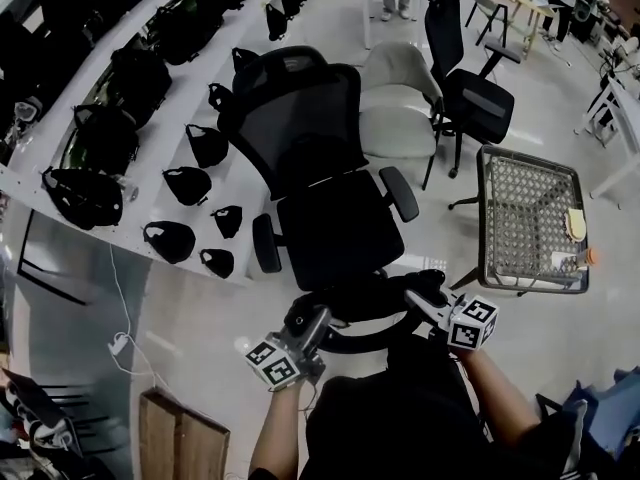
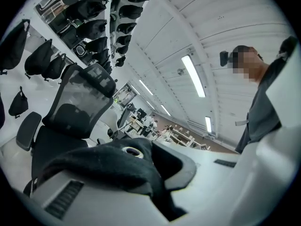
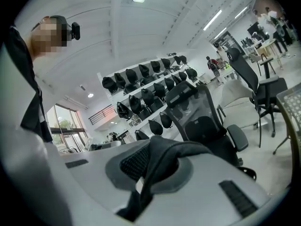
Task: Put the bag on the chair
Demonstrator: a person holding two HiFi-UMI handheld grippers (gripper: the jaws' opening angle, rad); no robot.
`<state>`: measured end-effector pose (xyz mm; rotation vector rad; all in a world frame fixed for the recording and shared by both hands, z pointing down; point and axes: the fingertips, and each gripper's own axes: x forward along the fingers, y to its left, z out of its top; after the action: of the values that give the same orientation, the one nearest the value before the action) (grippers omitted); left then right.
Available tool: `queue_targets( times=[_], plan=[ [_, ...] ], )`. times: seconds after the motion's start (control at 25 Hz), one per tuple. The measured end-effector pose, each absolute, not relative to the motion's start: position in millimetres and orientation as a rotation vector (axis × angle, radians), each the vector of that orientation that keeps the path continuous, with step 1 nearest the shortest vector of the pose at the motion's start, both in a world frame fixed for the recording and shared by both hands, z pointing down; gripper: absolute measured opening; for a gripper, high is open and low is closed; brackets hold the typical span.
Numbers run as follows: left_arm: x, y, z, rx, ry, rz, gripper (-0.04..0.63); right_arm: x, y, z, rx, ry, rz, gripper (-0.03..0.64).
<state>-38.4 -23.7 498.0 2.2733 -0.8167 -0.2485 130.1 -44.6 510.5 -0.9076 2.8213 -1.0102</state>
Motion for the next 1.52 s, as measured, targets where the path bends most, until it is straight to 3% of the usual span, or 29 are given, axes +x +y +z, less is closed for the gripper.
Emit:
queue_targets(
  times=[0.76, 1.52],
  plan=[
    [14.6, -70.9, 511.9, 2.085, -1.061, -0.374, 0.017, 177.1, -105.3, 523.3, -0.641, 2.938, -1.038, 0.012],
    [-15.2, -137.4, 547.9, 2.001, -1.119, -0.399, 0.017, 152.4, -177.8, 564.2, -0.633, 2.923, -1.172, 0.012]
  ],
)
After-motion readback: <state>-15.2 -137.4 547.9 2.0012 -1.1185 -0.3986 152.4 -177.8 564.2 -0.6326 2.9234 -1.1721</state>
